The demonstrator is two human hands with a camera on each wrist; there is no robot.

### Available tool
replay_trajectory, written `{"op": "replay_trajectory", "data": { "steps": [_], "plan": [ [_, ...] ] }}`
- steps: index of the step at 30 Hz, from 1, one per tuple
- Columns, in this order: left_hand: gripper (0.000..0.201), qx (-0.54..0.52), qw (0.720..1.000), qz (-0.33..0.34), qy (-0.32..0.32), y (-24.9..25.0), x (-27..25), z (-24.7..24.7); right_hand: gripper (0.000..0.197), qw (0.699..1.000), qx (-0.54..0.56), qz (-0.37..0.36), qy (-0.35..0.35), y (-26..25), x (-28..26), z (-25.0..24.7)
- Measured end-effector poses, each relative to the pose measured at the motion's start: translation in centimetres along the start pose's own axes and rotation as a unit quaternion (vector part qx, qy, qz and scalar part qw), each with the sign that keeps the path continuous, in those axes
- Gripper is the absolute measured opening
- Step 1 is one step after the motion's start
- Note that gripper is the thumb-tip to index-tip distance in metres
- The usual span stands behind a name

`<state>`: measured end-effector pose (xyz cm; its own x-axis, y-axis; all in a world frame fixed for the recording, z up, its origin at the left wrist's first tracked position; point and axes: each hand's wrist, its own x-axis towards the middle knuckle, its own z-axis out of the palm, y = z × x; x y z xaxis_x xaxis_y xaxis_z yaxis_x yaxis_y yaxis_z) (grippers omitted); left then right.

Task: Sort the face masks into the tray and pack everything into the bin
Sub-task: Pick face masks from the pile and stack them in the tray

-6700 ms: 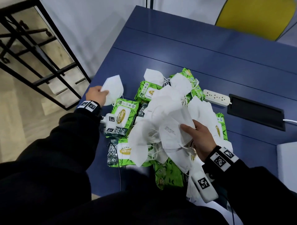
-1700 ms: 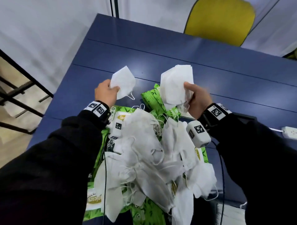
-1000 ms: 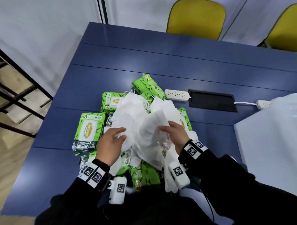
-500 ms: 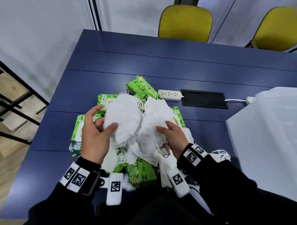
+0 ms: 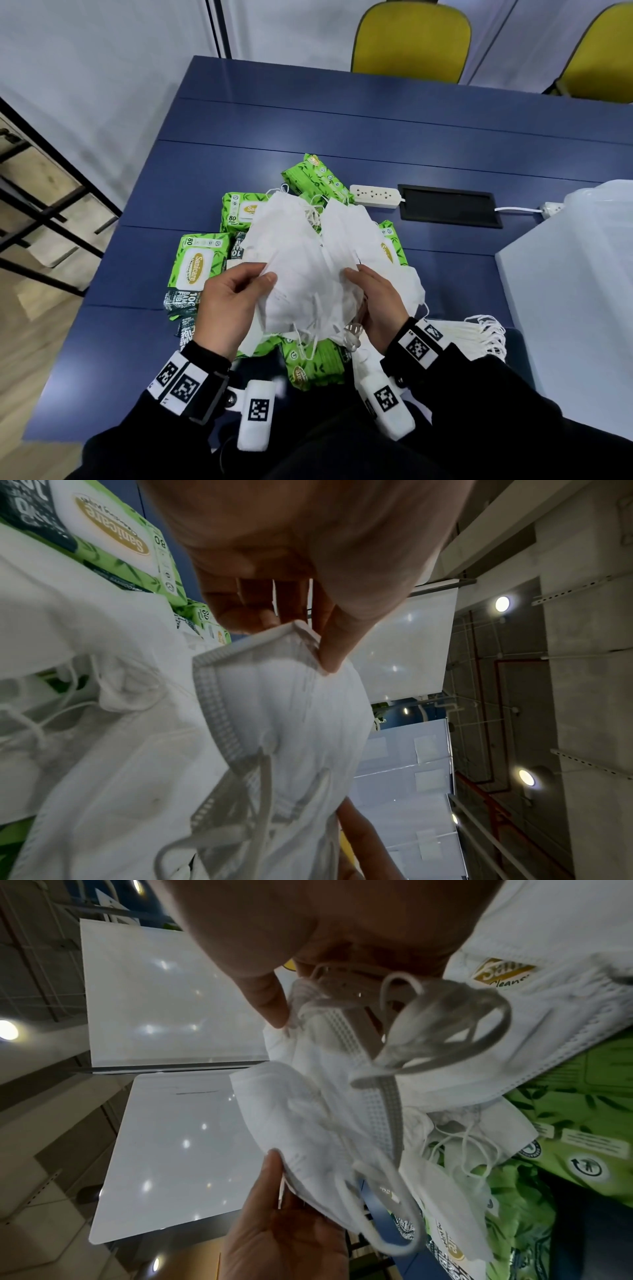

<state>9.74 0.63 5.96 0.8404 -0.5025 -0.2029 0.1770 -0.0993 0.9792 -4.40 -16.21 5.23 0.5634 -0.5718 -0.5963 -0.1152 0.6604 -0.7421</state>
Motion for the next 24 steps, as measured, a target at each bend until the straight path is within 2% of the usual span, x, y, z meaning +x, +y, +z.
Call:
{"op": "replay_trajectory", "data": {
  "steps": [2,4,10,11,13,18,22,23,24],
  "plan": [
    [0.016,0.009,1.000,-0.002,0.004,-0.3,0.0,-0.2,0.006,1.000,0.001,0.005,-0.004,0.0,-0.1,0.0],
    [0.020,0.011,1.000,-0.008,0.005,-0.4,0.0,-0.3,0.018,1.000,0.000,0.004,-0.017,-0.2,-0.4,0.2],
    [0.017,0.005,0.999,-0.011,-0.030,-0.1,-0.2,0.8,0.020,1.000,-0.013,0.007,-0.023,0.0,-0.5,0.7],
    [0.017,0.009,1.000,-0.012,-0.026,-0.3,-0.2,1.1,0.017,1.000,-0.009,0.009,-0.027,-0.1,-0.7,0.8],
    [0.018,0.023,1.000,-0.012,-0.015,-0.8,-0.1,1.4,0.039,0.999,-0.005,0.021,-0.027,0.1,-0.6,0.8],
    [0.018,0.041,0.999,-0.013,0.005,-1.7,-0.2,2.3,0.040,0.999,-0.023,0.028,-0.008,0.3,-0.5,0.8],
    [0.017,0.033,0.999,-0.038,0.012,-2.4,-0.5,2.9,0.027,0.996,-0.044,-0.002,-0.082,0.0,-1.0,1.2],
    [0.016,0.027,0.998,-0.046,0.019,-2.4,-0.5,3.1,0.028,0.993,-0.057,-0.014,-0.104,0.0,-1.0,1.3],
    [0.015,0.020,0.998,-0.057,0.027,-2.5,-0.4,3.3,0.037,0.990,-0.076,-0.025,-0.117,0.3,-0.8,1.2]
  ]
}}
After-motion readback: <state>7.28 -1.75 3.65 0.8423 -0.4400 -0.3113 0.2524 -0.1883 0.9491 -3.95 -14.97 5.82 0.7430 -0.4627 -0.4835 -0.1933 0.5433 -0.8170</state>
